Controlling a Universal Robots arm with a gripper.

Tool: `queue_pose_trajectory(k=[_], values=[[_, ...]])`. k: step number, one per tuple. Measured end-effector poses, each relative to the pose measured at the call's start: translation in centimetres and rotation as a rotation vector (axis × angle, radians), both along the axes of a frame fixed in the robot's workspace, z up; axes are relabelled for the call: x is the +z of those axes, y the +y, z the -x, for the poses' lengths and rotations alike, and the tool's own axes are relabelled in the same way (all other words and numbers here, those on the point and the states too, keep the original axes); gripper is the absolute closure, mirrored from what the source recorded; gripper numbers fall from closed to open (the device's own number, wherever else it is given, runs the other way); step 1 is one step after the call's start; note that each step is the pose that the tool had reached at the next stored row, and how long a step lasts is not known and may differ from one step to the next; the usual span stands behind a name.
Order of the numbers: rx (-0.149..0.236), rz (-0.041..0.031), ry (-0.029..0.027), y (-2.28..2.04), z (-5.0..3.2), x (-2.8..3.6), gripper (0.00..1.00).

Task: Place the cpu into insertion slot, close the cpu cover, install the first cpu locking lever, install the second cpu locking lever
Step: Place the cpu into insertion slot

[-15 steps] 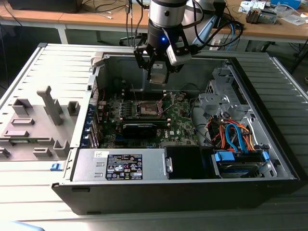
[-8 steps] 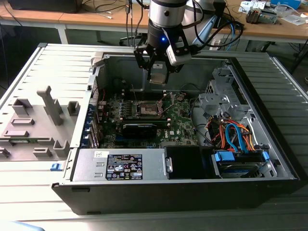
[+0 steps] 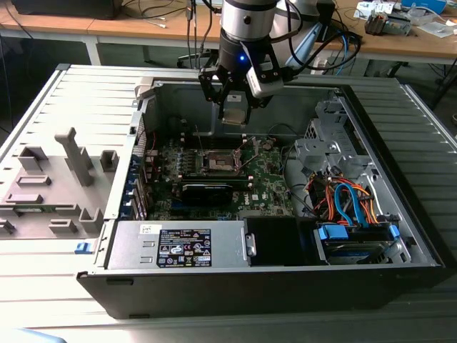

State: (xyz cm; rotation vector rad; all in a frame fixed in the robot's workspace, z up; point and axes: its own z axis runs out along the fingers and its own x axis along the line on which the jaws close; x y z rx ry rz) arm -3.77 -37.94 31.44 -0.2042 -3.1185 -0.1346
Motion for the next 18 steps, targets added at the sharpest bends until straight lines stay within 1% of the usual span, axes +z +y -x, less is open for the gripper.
queue_pose_trajectory(k=[18], values=[[-0.015, 0.0003, 0.0, 0.0, 0.0, -0.02, 0.45]])
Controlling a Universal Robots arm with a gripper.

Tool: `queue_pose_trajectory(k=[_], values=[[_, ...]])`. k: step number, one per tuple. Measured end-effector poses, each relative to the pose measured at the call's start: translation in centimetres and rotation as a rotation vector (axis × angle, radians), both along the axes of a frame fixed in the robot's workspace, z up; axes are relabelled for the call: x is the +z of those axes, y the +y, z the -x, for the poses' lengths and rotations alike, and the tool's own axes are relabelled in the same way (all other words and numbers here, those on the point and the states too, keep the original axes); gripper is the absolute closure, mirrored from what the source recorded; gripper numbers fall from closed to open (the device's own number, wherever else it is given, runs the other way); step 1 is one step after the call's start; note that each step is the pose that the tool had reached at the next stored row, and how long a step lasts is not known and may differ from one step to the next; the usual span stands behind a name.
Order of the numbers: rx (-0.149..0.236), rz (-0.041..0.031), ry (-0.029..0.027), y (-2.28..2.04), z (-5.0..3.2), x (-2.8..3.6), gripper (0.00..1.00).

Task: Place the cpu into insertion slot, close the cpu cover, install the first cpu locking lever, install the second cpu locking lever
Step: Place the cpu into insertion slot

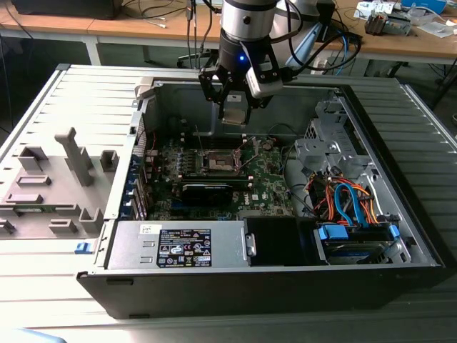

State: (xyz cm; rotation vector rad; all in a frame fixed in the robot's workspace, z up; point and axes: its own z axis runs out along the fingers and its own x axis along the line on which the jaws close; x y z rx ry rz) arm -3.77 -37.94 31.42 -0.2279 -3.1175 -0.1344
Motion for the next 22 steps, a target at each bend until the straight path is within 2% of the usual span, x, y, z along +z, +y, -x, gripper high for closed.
queue_pose_trajectory(k=[22], values=[[-0.017, 0.0003, 0.0, 0.0, 0.0, -0.02, 0.45]])
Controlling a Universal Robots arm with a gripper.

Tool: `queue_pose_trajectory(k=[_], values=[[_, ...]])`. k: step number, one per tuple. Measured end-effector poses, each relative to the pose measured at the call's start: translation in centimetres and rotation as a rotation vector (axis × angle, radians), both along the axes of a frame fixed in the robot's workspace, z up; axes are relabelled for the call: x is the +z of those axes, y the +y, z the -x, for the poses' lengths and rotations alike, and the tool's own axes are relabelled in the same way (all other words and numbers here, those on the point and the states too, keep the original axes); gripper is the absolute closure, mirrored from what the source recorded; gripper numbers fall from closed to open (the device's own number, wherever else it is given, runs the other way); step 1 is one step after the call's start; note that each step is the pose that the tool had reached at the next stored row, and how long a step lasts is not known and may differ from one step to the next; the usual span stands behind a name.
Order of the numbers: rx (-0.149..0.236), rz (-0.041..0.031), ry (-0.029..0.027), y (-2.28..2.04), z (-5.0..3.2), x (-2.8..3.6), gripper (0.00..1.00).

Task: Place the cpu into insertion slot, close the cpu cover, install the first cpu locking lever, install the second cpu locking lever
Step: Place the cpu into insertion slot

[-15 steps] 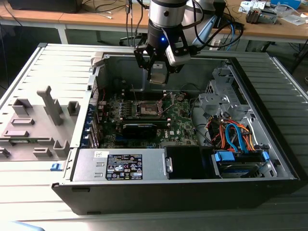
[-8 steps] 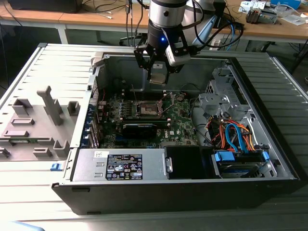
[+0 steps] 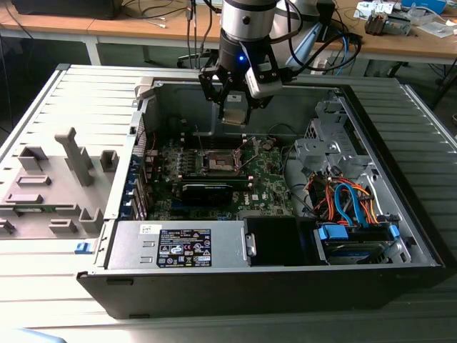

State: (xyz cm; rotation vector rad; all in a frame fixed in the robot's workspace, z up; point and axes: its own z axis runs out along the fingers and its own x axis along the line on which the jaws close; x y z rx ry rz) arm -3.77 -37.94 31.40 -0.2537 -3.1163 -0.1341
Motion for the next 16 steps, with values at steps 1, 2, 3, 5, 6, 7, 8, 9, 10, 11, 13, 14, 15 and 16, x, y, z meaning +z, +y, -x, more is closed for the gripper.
queue_pose_trajectory(k=[1, 2, 3, 5, 6, 7, 8, 9, 10, 11, 13, 14, 15, 16], values=[[-0.001, 0.0, 0.0, 0.0, 0.0, 0.0, 0.45], [-0.002, 0.0, 0.0, 0.0, 0.0, 0.0, 0.45], [-0.002, 0.0, 0.0, 0.0, 0.0, 0.0, 0.45], [-0.004, 0.0001, 0.0, 0.0, 0.0, 0.0, 0.45], [-0.006, 0.0001, 0.0, 0.0, 0.0, -0.01, 0.45], [-0.006, 0.0, 0.0, 0.0, 0.0, -0.01, 0.45], [-0.007, 0.0001, 0.0, 0.0, 0.0, -0.01, 0.45], [-0.008, 0.0001, 0.0, 0.0, 0.0, -0.01, 0.45], [-0.009, 0.0001, 0.0, 0.0, 0.0, -0.01, 0.45], [-0.01, 0.0001, 0.0, 0.0, 0.0, -0.01, 0.45], [-0.011, 0.0001, 0.0, 0.0, 0.0, -0.02, 0.45], [-0.012, 0.0001, 0.0, 0.0, 0.0, -0.02, 0.45], [-0.013, 0.0001, 0.0, 0.0, 0.0, -0.02, 0.45], [-0.014, 0.0002, 0.0, 0.0, 0.0, -0.02, 0.45]])
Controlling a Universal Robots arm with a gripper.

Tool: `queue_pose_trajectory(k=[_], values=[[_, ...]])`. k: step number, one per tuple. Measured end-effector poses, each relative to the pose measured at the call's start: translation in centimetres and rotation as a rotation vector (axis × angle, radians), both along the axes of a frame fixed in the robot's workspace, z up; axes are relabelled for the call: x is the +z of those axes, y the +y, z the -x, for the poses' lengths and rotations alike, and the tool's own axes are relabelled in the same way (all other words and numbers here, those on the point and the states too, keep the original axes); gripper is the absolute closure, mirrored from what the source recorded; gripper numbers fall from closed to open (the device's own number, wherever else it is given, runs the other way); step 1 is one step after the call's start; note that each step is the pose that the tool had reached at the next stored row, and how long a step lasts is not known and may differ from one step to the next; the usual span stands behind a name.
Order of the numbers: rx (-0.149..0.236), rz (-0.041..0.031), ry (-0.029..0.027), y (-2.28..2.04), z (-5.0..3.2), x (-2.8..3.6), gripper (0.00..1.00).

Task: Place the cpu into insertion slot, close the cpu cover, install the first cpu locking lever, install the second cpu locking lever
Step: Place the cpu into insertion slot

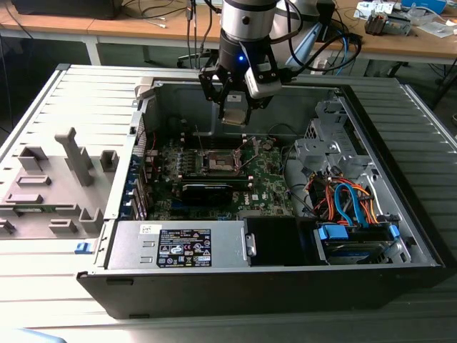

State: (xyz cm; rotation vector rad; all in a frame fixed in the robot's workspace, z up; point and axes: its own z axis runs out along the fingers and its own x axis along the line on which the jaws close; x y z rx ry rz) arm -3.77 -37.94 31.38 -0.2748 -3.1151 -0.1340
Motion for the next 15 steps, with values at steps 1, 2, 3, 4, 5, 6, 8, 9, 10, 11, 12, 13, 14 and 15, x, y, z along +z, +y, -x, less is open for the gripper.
queue_pose_trajectory(k=[1, 2, 3, 4, 5, 6, 8, 9, 10, 11, 12, 13, 14, 15], values=[[-0.001, 0.0, 0.0, 0.0, 0.0, 0.0, 0.45], [-0.002, 0.0, 0.0, 0.0, 0.0, 0.0, 0.45], [-0.003, 0.0, -0.0001, 0.0, 0.0, -0.01, 0.45], [-0.004, 0.0, -0.0001, 0.0, 0.0, -0.01, 0.45], [-0.005, 0.0, 0.0, 0.0, 0.0, -0.01, 0.45], [-0.006, 0.0001, -0.0001, 0.0, 0.0, -0.01, 0.45], [-0.008, 0.0001, -0.0001, 0.0, 0.0, -0.01, 0.45], [-0.008, 0.0001, 0.0, 0.0, 0.0, -0.02, 0.45], [-0.009, 0.0001, 0.0, 0.0, 0.0, -0.02, 0.45], [-0.01, 0.0, 0.0, 0.0, 0.0, -0.02, 0.45], [-0.011, 0.0001, 0.0, 0.0, 0.0, -0.02, 0.45], [-0.012, 0.0001, 0.0, 0.0, 0.0, -0.02, 0.45], [-0.012, 0.0001, -0.0001, 0.0, 0.0, -0.02, 0.45], [-0.014, 0.0002, 0.0, 0.0, 0.0, -0.02, 0.45]])
